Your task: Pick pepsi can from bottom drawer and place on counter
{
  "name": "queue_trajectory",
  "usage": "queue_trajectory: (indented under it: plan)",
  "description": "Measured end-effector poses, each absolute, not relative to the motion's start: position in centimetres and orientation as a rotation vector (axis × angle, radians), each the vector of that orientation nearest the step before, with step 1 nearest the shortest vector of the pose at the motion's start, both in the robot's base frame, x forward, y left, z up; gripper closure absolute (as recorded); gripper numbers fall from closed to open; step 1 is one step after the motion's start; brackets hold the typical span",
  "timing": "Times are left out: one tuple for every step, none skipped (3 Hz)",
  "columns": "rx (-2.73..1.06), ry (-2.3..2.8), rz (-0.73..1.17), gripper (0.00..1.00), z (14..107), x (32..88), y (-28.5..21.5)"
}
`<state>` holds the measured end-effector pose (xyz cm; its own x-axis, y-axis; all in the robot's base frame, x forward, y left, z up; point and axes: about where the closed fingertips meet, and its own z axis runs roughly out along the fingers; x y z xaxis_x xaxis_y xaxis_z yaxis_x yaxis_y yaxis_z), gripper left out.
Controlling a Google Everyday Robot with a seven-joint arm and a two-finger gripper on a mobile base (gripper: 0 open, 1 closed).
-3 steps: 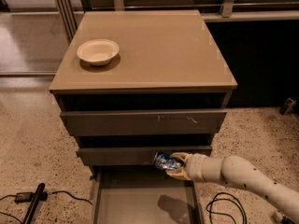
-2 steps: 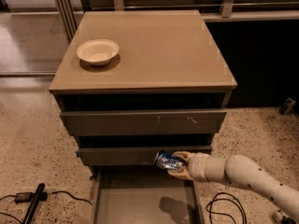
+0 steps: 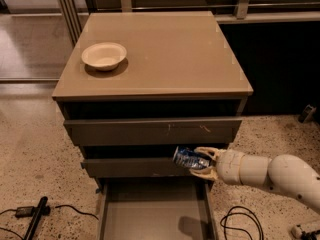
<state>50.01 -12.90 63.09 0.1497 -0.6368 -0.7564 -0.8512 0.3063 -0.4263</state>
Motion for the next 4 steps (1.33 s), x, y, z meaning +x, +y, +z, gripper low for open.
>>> queue_trajectory:
  plan:
    - [-1.425,1.485,0.228,1.00,70.4,50.5,-14.4]
    - [-1.446,1.433,0.151,1.00,77.7,50.4,-15.3]
    - [-1.468,1.365,0.082,1.00,84.9,50.7,-15.4]
    - [-1.468,1.365,0.082,1.00,84.9,50.7,-15.4]
